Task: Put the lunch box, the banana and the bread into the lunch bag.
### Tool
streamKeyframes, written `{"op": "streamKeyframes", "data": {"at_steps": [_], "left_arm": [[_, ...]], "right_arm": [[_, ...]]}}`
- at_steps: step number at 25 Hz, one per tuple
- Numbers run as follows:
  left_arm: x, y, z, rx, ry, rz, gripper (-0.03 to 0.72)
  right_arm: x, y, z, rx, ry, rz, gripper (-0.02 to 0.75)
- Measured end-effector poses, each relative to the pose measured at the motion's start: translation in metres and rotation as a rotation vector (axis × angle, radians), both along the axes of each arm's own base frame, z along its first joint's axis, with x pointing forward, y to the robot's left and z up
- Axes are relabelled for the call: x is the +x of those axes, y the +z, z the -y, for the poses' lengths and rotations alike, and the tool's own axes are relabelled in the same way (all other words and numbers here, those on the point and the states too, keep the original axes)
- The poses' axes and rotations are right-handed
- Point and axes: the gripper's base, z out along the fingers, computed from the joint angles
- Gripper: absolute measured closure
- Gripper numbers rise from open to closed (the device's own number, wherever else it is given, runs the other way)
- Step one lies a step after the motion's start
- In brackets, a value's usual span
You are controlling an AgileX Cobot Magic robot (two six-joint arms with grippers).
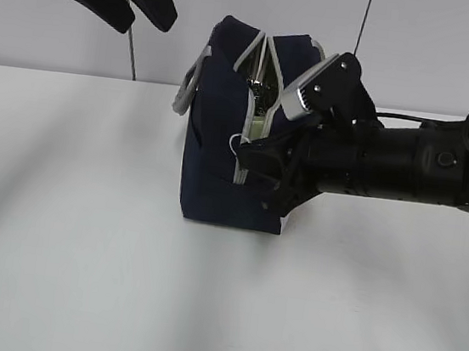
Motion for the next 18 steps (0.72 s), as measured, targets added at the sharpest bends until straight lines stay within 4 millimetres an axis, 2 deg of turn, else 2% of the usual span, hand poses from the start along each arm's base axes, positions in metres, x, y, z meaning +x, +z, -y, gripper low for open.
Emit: {"op": "streamKeyframes", "data": {"at_steps": [6, 18], "left_arm": [[0.000, 0.000, 0.000, 0.000, 0.000, 0.000, 0.274], [0.000, 0.000, -0.001, 0.007, 0.001, 0.002, 0.274]], "right_arm": [[-0.003, 0.014, -0.001, -0.009, 0.037, -0.009, 0.754], [-0.022, 0.044, 0.000, -0.008, 0.112, 0.011, 0.754]]}}
